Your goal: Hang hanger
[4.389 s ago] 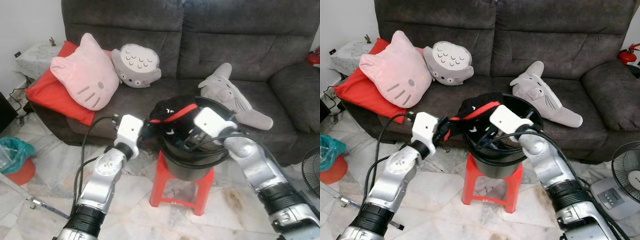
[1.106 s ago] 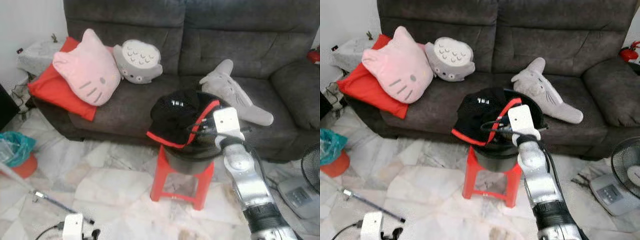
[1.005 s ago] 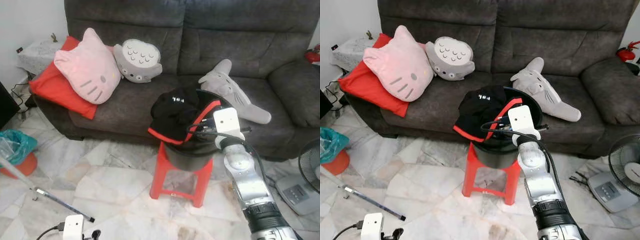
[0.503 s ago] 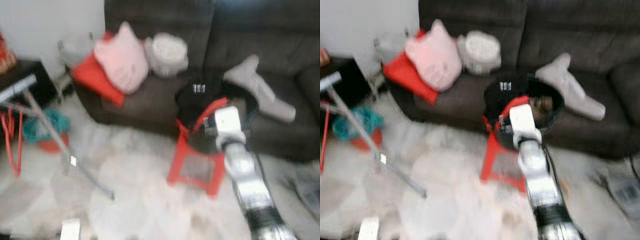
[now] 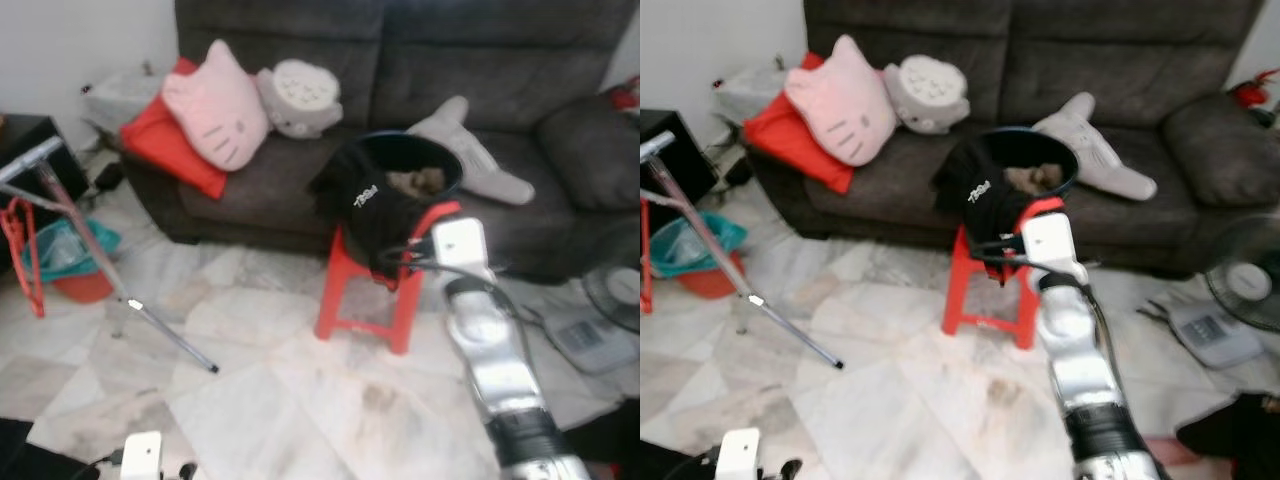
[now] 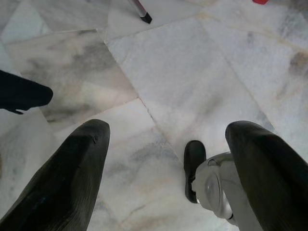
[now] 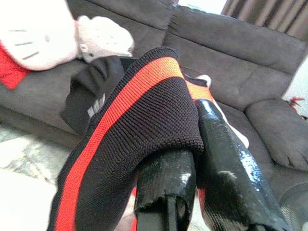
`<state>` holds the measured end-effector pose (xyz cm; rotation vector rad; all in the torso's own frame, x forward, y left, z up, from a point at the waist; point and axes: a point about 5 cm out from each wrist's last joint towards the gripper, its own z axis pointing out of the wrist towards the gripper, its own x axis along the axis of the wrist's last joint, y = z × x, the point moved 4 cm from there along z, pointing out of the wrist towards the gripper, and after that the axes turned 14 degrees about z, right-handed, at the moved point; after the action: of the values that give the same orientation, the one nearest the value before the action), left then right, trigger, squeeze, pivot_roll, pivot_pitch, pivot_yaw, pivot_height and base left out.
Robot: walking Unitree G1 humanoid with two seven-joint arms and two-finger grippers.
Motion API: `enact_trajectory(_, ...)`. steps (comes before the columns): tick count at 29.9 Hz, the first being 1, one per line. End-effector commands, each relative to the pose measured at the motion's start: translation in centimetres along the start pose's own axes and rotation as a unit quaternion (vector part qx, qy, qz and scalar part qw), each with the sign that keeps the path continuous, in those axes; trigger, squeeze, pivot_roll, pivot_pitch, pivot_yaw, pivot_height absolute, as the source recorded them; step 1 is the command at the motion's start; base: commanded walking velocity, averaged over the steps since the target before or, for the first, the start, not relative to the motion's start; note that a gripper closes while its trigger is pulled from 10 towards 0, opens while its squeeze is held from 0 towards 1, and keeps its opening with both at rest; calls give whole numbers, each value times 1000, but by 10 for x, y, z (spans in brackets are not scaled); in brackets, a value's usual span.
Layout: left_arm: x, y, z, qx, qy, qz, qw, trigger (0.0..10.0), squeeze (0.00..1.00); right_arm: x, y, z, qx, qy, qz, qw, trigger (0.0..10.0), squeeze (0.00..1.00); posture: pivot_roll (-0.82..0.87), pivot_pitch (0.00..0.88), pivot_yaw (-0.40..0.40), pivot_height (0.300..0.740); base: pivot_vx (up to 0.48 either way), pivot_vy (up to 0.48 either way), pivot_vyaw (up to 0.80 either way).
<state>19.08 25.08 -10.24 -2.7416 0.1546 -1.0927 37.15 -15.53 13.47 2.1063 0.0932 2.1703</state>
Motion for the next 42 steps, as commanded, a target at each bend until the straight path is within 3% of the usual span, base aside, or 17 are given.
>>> enact_trajectory(1, -7, 3, -2, -5, -9, 3, 1000, 10000, 0, 7, 5, 1, -5, 12, 2, 1000, 10000, 0, -28, 0, 10, 740, -330, 0, 0)
enact_trajectory(11, -9, 4, -2, -5, -15, 14, 1000, 10000, 0, -12, 1, 4, 8, -26, -9, 1000, 10000, 0, -25, 0, 4, 740, -193, 0, 0)
enact_trajectory(21, -5, 10, -1, -9, -7, 4, 1000, 10000, 0, -51, 12, 6, -6, -97, -1, 995, 10000, 0, -7, 0, -9, 740, 0, 0, 0)
enact_trajectory(27, -6, 9, -1, -4, -9, 3, 1000, 10000, 0, -75, 15, 0, -12, -133, 32, 990, 10000, 0, 5, 0, -12, 740, 0, 0, 0)
enact_trajectory(36, -8, 7, -2, 2, -10, -1, 1000, 10000, 0, -79, 14, 0, -12, -129, 42, 991, 10000, 0, 7, 0, -10, 740, 0, 0, 0)
enact_trajectory(42, -10, 10, -3, -4, -13, 3, 1000, 10000, 0, -81, 15, -1, -15, -126, 37, 991, 10000, 0, 3, 0, -7, 740, 0, 0, 758)
